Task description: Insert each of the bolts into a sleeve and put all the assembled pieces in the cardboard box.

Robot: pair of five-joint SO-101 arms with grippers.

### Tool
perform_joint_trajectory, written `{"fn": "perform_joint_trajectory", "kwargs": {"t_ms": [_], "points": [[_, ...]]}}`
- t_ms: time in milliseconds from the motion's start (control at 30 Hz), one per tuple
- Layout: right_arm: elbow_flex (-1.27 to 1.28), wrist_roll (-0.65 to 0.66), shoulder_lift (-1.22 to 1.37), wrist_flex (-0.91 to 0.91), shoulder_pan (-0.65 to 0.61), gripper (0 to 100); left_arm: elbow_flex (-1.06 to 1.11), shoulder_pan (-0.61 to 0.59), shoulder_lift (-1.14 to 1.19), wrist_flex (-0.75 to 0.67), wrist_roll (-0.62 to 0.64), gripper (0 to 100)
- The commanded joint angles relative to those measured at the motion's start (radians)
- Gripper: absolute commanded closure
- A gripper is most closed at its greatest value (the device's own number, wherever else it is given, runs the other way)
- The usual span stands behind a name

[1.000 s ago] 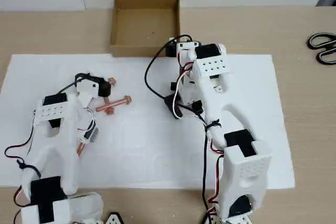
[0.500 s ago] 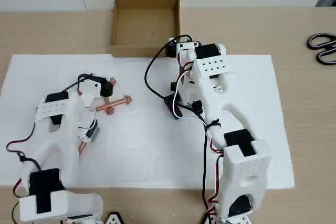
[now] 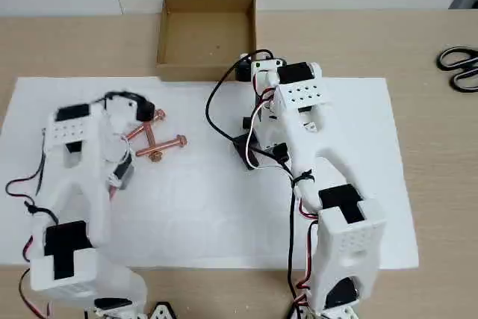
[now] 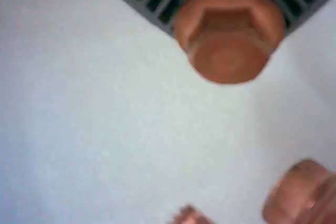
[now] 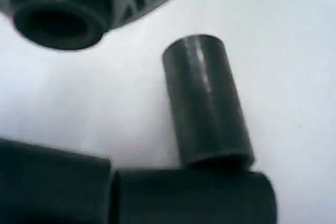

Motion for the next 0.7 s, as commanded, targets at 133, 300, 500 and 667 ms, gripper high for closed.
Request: {"fn": "perform_joint_trajectory", "kwargs": {"t_ms": [133, 300, 500, 667], "points": [[-0.041, 0.006, -0.077, 0.005, 0.005, 99.5, -0.17, 0.011, -0.008, 0.147, -0.003, 99], [-0.043, 0.008, -0.122, 0.016, 0.007, 99.5, -0.202, 0.104, -0.138, 0.222, -0.002, 99], [-0.043, 0.008, -0.361, 0.073, 0.007, 99.5, -0.197, 0.265, -0.493, 0.226, 0.068, 99], [-0.031, 0.008, -0.55, 0.143, 0.007, 99.5, -0.197, 0.269, -0.723, 0.221, 0.233, 99]]}}
